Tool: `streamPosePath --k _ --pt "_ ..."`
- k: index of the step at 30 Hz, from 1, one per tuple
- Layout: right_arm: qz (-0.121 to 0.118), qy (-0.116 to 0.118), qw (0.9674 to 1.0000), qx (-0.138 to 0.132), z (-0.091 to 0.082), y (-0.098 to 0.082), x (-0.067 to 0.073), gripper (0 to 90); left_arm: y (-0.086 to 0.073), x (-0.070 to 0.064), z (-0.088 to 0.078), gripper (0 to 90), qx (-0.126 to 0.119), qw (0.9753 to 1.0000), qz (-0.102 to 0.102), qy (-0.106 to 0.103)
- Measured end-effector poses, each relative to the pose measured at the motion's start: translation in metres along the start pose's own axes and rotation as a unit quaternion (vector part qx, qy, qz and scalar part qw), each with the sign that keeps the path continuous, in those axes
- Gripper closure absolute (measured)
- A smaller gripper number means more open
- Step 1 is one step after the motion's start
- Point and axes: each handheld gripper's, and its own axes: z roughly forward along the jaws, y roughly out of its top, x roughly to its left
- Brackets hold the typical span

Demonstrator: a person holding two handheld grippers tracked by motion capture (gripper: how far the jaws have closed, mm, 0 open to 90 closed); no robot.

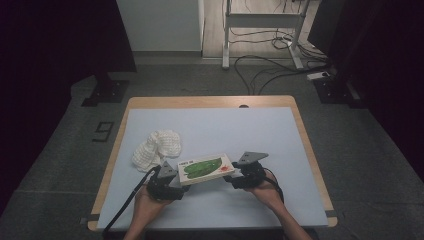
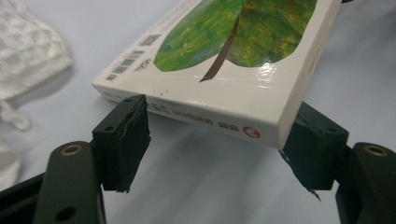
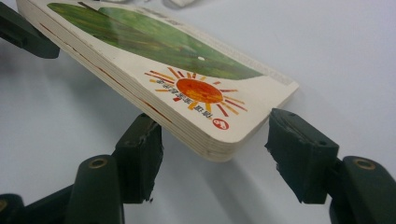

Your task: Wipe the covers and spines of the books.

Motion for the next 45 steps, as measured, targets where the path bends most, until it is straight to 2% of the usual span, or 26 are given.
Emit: streamPosePath --k 5,10,19,27,30,32,34,40,45 --pt "-0.002 0.004 1.0 -0.001 -0.001 -0.01 0.003 35.5 -0.007 -0.004 0.004 27.9 0.003 1.0 0.002 -0.003" --pt "0.003 0.011 0.9999 -0.002 0.001 -0.021 0.004 35.7 -0.013 -0.01 0.007 27.4 0.007 0.9999 0.011 0.007" --pt "-0.007 0.002 0.9999 0.008 0.005 -0.03 0.01 35.7 -0.021 -0.018 0.014 26.7 0.012 0.9994 0.024 0.02" --pt "-0.023 -0.006 0.9993 0.028 0.009 -0.034 0.013 34.7 -0.025 -0.018 0.016 24.9 0.019 0.9995 0.026 0.003" --pt "-0.027 -0.006 0.9991 0.032 0.009 -0.034 0.013 34.2 -0.024 -0.015 0.01 21.7 0.011 0.9995 0.029 -0.009" --pt "-0.028 -0.005 0.9991 0.033 0.009 -0.034 0.013 32.7 -0.024 -0.014 0.009 19.3 0.011 0.9995 0.029 -0.01" --pt "-0.017 0.004 0.9996 0.022 0.004 -0.033 0.011 31.5 -0.022 -0.009 0.003 17.0 0.008 0.9995 0.028 -0.008" --pt "-0.017 -0.002 0.9996 0.023 -0.006 -0.032 0.007 25.2 -0.017 0.002 -0.006 13.1 0.002 0.9998 0.017 -0.012" --pt "-0.008 -0.021 0.9995 0.022 -0.023 -0.034 0.001 15.7 -0.013 0.021 -0.019 12.2 -0.006 0.9998 0.013 0.014"
